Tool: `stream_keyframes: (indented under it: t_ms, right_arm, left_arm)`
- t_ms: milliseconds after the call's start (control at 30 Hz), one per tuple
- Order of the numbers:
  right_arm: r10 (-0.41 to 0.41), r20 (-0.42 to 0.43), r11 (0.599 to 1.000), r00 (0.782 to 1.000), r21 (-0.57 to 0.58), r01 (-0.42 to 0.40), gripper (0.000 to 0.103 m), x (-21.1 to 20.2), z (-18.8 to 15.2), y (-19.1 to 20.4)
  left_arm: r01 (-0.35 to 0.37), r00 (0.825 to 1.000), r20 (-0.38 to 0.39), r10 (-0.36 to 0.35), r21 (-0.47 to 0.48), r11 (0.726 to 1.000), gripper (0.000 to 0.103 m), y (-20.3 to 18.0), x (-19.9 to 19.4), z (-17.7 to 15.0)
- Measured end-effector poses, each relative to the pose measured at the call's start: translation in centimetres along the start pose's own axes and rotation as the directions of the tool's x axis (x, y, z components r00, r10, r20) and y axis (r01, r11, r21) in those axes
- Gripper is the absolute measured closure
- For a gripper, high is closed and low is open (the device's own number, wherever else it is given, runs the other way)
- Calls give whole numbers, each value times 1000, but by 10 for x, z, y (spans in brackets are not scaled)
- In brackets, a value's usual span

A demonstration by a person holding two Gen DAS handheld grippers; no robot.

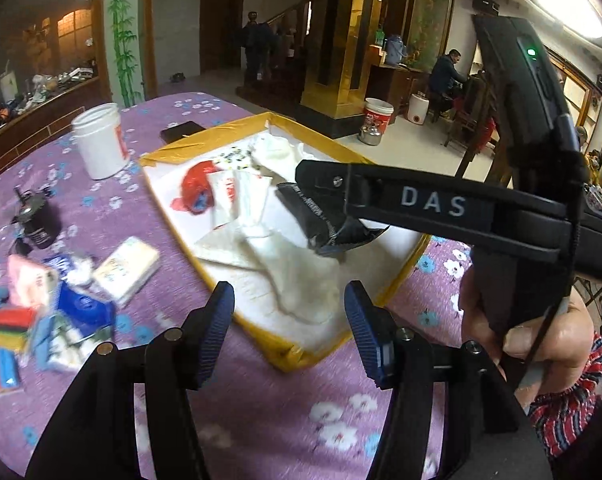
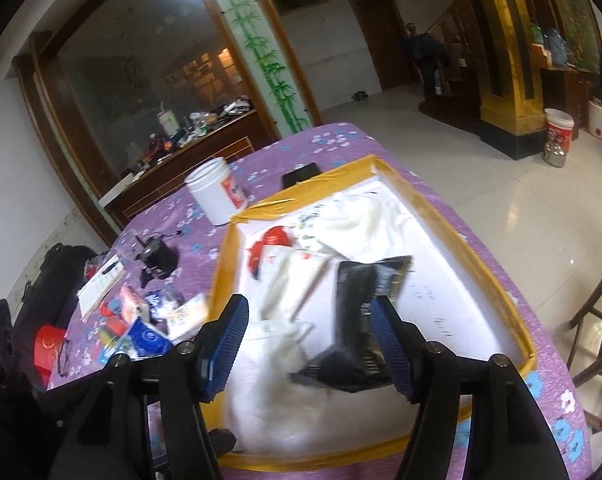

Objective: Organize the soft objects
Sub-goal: 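Move both open grippers back toward the remaining items on the table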

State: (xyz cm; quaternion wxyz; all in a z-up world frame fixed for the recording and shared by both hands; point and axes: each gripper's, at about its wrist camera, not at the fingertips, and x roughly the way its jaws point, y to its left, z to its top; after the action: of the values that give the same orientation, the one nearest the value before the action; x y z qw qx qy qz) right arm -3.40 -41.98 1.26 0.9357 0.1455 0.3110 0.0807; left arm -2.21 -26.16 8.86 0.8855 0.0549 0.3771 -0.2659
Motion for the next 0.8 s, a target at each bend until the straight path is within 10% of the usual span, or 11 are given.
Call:
stream_keyframes:
  t_ms: [433, 800]
  right_arm:
    - [86, -85, 984, 993, -149, -98, 37, 16, -18, 81]
    - [157, -257, 942, 954, -251, -223, 37, 56, -60, 142]
  left_arm:
    - [-91, 995, 23, 98, -207, 974, 47, 93, -58, -46]
    - [-277, 960, -95, 264, -459, 844, 39, 213, -78, -94]
